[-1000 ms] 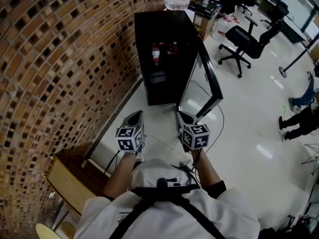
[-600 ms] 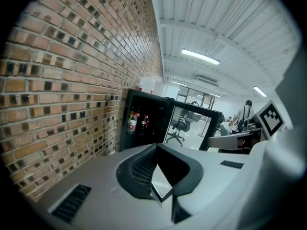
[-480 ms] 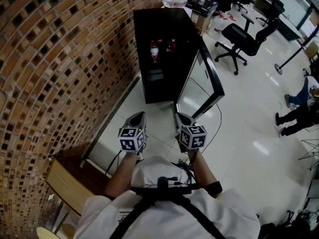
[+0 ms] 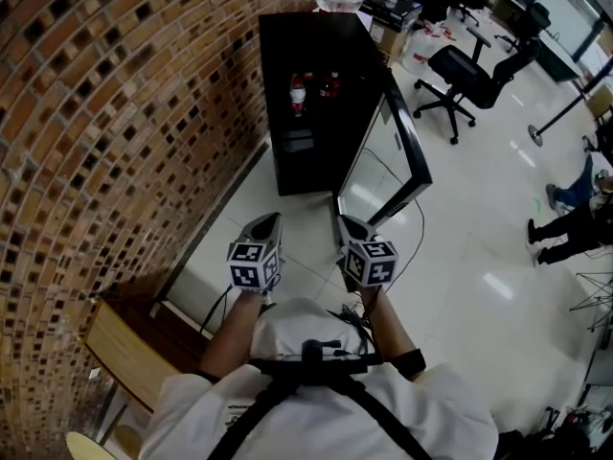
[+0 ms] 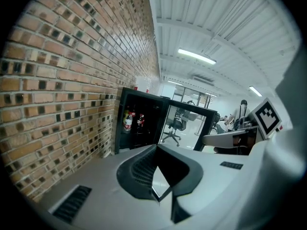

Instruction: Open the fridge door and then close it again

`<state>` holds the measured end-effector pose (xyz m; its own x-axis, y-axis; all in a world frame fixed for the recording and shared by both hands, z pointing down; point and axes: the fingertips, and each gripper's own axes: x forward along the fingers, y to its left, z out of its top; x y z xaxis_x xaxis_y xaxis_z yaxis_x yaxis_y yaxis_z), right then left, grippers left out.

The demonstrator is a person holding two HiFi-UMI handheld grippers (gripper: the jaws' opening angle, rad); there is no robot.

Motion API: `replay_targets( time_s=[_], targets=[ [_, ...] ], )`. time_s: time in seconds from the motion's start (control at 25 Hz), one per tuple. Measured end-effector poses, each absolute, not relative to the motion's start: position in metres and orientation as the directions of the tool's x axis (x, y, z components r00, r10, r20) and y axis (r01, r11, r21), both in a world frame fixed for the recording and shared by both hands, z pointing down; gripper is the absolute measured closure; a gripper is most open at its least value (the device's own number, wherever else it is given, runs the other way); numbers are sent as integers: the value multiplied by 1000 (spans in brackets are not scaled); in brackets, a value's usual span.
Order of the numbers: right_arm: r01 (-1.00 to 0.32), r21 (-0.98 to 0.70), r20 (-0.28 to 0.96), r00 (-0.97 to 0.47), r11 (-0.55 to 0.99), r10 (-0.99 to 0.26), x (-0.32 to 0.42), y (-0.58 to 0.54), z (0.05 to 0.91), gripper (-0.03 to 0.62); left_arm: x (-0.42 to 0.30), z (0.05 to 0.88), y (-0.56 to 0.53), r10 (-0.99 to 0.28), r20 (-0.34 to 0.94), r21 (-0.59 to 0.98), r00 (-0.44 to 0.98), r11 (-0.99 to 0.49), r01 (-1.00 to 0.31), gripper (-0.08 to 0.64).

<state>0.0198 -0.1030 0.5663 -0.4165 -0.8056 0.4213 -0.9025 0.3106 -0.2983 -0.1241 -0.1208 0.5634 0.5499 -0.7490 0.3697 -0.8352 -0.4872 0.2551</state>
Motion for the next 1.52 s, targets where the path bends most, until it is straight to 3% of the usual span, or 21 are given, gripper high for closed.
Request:
replay_targets(
  time_s=[1.52],
  targets=[
    [-903, -318, 410, -406, 290, -816, 38, -105, 564, 591, -109, 568, -122, -728, 398, 277, 558, -485, -830, 560]
  ],
)
